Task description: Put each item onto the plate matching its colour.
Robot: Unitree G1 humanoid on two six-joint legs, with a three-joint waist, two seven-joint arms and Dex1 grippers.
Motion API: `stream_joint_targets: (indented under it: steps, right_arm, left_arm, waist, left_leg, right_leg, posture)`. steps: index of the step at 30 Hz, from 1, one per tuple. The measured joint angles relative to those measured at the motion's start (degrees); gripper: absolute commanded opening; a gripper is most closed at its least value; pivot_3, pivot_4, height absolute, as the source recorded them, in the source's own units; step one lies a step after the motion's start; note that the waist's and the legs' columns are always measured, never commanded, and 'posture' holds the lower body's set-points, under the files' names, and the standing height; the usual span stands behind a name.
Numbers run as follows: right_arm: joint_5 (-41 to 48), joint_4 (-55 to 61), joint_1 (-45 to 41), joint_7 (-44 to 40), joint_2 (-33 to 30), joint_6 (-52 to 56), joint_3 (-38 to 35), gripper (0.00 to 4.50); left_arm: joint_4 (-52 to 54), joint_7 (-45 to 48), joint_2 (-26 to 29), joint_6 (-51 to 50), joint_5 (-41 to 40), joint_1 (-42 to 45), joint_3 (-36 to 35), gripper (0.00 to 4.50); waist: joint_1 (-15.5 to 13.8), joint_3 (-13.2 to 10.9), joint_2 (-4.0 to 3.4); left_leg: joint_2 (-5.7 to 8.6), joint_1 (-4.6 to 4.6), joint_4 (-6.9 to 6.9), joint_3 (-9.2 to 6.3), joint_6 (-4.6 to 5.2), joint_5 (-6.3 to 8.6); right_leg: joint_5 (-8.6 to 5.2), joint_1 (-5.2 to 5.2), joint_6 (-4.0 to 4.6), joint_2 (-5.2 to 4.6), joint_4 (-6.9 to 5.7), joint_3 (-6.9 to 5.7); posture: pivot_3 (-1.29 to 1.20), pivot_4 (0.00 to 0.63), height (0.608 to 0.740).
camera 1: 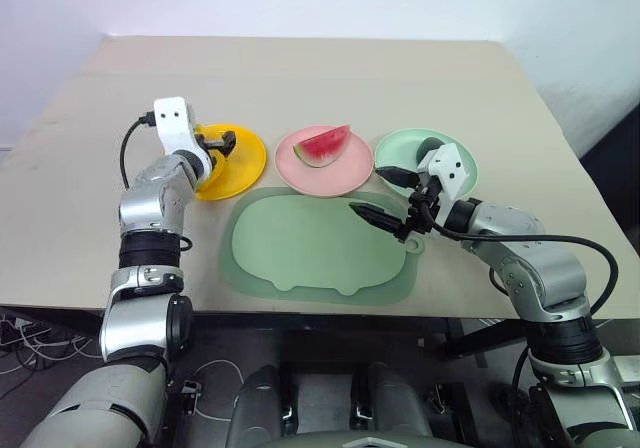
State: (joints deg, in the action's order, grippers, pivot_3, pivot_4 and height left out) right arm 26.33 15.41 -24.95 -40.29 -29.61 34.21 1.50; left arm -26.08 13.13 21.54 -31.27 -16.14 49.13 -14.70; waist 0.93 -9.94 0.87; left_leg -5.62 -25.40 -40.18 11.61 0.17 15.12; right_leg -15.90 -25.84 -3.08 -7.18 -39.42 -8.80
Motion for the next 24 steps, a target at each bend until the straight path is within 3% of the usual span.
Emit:
stream_joint_targets:
  steps: [6, 10, 17, 24]
  right_arm:
    - [0.22, 0.12, 0.16, 0.44, 0.2, -0.09, -0.33, 4.5]
    - [1.2, 0.29, 1.4, 0.47, 0.42, -0.31, -1.61, 4.5]
    - [2.23, 0.41, 4.29, -1.74, -0.19, -2.67, -3.18, 4.5]
    - [3.76, 0.08, 5.05, -3.34, -1.15, -3.6, -4.94, 4.5]
  left_arm:
    - [18.64, 10.99, 4.08, 3.19, -3.09, -12.02, 0.92, 4.47]
    - [27.53, 20.39, 10.01, 6.32, -6.17, -24.56, -0.54, 4.47]
    - [32.75, 32.01, 12.87, 10.78, -12.03, -37.88, -5.15, 4.47]
    - [33.45, 36.89, 13.19, 15.65, -12.81, -42.95, -5.24, 4.47]
  waist:
    - [0.25, 0.0, -0.01]
    - [0.19, 0.01, -0.01]
    - [-0.4, 0.03, 0.04]
    - [-0.14, 0.04, 0.03]
  left_leg:
    - [-0.04, 0.03, 0.02, 0.03, -0.03, -0.02]
    - [-0.06, 0.04, 0.03, 0.04, -0.04, -0.01]
    - [-0.04, 0.03, 0.0, -0.06, 0.03, 0.03]
    - [-0.04, 0.03, 0.02, -0.05, 0.03, 0.03]
  right_leg:
    - [0.0, -0.03, 0.01, 0.03, -0.03, 0.04]
    - [0.0, -0.04, 0.01, 0.03, -0.02, 0.05]
    - [0.01, 0.05, 0.02, -0.04, 0.02, -0.01]
    - [0.01, 0.03, 0.02, -0.02, 0.03, -0.01]
  posture:
    - [0.0, 0.15, 0.695]
    - [0.0, 0.15, 0.695]
    - [0.0, 0.15, 0.695]
    - [0.0, 0.15, 0.695]
